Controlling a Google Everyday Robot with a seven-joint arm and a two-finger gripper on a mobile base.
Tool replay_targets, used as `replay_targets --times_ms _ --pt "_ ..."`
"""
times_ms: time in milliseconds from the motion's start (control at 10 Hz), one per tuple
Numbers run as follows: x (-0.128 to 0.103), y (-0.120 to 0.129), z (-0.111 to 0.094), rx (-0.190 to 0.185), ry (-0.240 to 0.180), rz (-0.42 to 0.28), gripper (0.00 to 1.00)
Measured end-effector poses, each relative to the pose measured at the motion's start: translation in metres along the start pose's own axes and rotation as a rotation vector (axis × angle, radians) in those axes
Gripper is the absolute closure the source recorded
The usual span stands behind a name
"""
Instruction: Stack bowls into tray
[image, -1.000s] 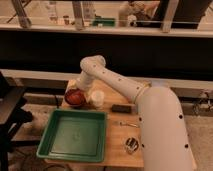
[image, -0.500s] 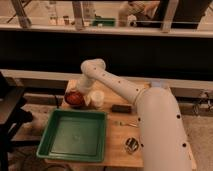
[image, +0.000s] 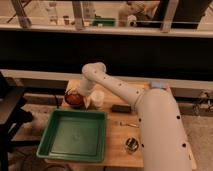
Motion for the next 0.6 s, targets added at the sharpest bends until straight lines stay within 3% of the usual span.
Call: replay_targets --times_ms 600 --pt "-0.0027 -0.0016 0.0029 -0.002 0.017 -0.071 0.20"
